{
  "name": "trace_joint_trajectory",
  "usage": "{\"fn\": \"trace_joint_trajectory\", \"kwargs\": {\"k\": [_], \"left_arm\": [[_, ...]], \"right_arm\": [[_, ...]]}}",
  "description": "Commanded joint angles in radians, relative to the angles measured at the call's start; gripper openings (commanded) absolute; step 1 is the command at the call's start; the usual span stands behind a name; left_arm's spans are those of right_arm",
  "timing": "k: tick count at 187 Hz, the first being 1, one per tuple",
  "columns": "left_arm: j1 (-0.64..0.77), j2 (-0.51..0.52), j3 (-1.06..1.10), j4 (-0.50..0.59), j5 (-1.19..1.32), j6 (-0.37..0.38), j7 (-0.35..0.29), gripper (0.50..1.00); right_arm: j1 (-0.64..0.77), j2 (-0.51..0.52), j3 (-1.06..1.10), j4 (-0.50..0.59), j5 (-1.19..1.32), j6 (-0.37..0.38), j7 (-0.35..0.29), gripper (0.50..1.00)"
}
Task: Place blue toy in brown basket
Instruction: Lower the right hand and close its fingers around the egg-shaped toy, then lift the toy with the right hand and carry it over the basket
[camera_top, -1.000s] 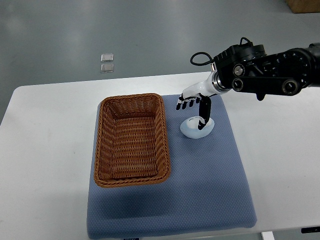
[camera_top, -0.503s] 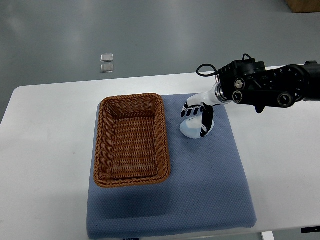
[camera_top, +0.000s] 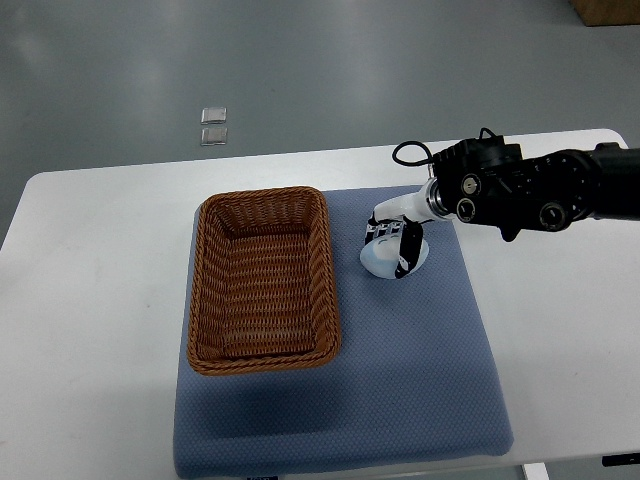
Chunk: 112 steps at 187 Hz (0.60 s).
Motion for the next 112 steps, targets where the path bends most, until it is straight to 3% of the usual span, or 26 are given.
{"fn": "trace_joint_trajectory", "kwargs": {"k": [1, 6, 24, 32, 52, 88, 112], "left_arm": [[0.0, 0.0, 0.0, 0.0, 0.0, 0.0, 0.0, 1.0], [0.0, 0.0, 0.0, 0.0, 0.0, 0.0, 0.0, 1.0], [0.0, 0.0, 0.0, 0.001, -0.001, 0.0, 0.0, 1.0], [0.0, 0.0, 0.0, 0.003, -0.001, 0.0, 0.0, 1.0], [0.0, 0.0, 0.0, 0.006, -0.001, 0.0, 0.0, 1.0], [0.0, 0.0, 0.0, 0.008, -0.001, 0.0, 0.0, 1.0], [0.0, 0.0, 0.0, 0.005, -0.001, 0.0, 0.0, 1.0]], "right_arm": [[-0.015, 0.013, -0.002, -0.017, -0.009, -0.003, 0.0, 0.764], [-0.018, 0.013, -0.003, -0.02, -0.014, -0.003, 0.0, 0.754], [-0.027, 0.015, -0.003, -0.032, -0.037, -0.007, 0.0, 0.613], [-0.024, 0.01, -0.003, -0.032, -0.045, -0.004, 0.0, 0.578], [0.014, -0.025, 0.002, -0.015, -0.043, 0.017, 0.0, 0.554], [0.244, -0.133, 0.006, 0.137, -0.015, 0.079, 0.002, 0.554], [0.371, -0.139, 0.009, 0.187, 0.06, 0.103, 0.002, 0.554]]}}
